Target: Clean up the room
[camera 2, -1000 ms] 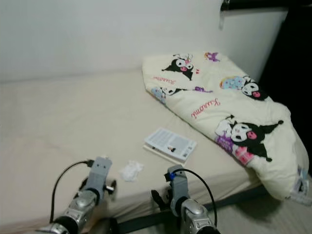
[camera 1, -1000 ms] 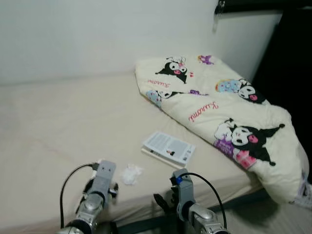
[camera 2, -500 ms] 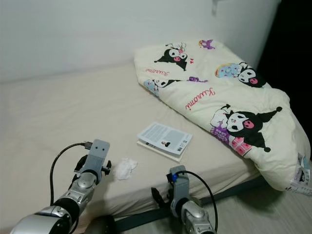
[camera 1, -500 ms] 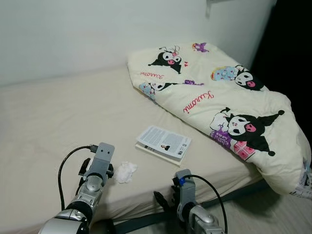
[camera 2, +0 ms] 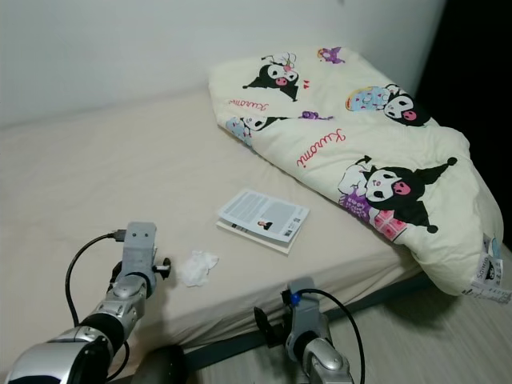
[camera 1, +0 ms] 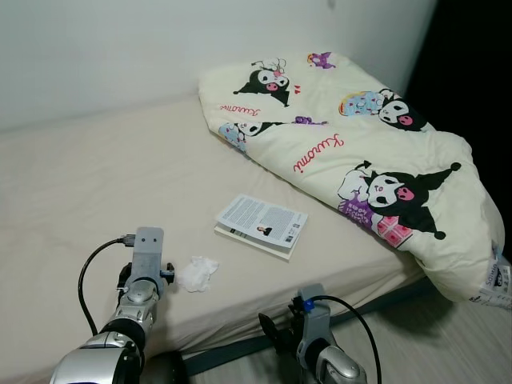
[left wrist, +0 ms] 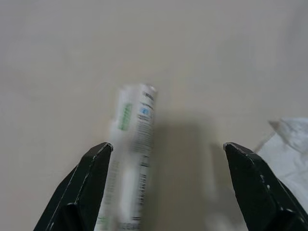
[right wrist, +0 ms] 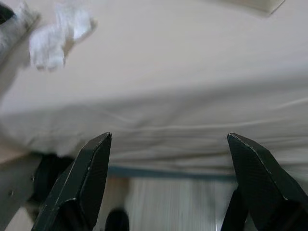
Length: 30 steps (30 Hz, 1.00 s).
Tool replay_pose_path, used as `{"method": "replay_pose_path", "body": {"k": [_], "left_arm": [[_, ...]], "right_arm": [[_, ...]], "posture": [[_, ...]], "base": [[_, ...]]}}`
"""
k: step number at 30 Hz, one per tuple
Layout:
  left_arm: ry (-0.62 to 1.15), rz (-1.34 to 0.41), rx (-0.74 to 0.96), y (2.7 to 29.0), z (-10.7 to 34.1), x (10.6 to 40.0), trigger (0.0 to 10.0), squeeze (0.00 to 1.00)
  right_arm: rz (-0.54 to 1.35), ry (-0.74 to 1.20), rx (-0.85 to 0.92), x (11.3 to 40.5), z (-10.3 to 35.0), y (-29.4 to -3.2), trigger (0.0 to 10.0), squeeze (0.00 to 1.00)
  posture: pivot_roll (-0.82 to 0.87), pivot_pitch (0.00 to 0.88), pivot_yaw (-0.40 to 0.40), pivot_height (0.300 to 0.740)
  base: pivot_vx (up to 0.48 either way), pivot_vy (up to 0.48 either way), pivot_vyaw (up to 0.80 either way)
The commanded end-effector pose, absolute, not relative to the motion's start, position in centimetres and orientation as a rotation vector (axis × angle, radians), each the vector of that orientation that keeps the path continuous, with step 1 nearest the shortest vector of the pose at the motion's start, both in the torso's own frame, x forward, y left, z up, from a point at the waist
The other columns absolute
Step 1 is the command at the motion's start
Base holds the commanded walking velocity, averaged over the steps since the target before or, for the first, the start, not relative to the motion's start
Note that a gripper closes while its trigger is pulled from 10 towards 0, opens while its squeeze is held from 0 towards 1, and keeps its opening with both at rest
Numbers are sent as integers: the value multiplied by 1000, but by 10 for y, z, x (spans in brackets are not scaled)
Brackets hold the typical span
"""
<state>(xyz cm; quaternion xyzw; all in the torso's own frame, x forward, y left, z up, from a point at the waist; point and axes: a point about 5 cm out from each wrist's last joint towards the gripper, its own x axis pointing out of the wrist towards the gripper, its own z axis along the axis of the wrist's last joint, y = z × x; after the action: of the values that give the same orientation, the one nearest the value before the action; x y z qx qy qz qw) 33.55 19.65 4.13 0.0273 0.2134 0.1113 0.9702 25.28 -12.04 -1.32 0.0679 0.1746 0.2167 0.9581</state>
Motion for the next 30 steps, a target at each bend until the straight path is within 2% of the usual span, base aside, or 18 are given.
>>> {"method": "replay_pose_path", "body": {"k": [1, 5, 6, 7, 10, 15, 23, 28, 30], "left_arm": [[458, 221, 39, 200, 37, 332, 10000, 0], [445, 227, 71, 203, 40, 334, 10000, 0], [421, 261, 143, 213, 47, 337, 10000, 0], [421, 261, 143, 213, 47, 337, 10000, 0], [373, 362, 173, 235, 62, 341, 10000, 0], [305, 406, 185, 247, 82, 350, 10000, 0], [160, 316, 98, 235, 118, 372, 10000, 0], [90, 284, 212, 231, 132, 378, 10000, 0], [100, 350, 271, 243, 133, 375, 10000, 0]], "right_arm": [[417, 409, 174, 231, -26, -124, 10000, 0], [409, 389, 179, 225, -23, -125, 10000, 0], [401, 369, 188, 220, -19, -125, 10000, 0], [401, 369, 188, 220, -19, -125, 10000, 0], [398, 340, 193, 215, -10, -124, 10000, 0], [393, 315, 199, 213, 0, -123, 10000, 0], [393, 318, 201, 210, 14, -123, 10000, 0], [389, 325, 200, 209, 18, -126, 10000, 0], [387, 327, 201, 207, 20, -126, 10000, 0]], "posture": [[-351, 331, 53, 575], [-365, 370, 48, 575], [-377, 394, 46, 575], [-377, 394, 46, 575], [-395, 435, 43, 575], [-394, 456, 41, 575], [-384, 464, 39, 575], [-382, 476, 34, 575], [-385, 486, 32, 575]], "base": [[0, 0, 0], [0, 0, 0], [0, 0, 0], [0, 0, 0], [0, 0, 0], [0, 0, 0], [0, 0, 0], [0, 0, 0], [0, 0, 0]]}}
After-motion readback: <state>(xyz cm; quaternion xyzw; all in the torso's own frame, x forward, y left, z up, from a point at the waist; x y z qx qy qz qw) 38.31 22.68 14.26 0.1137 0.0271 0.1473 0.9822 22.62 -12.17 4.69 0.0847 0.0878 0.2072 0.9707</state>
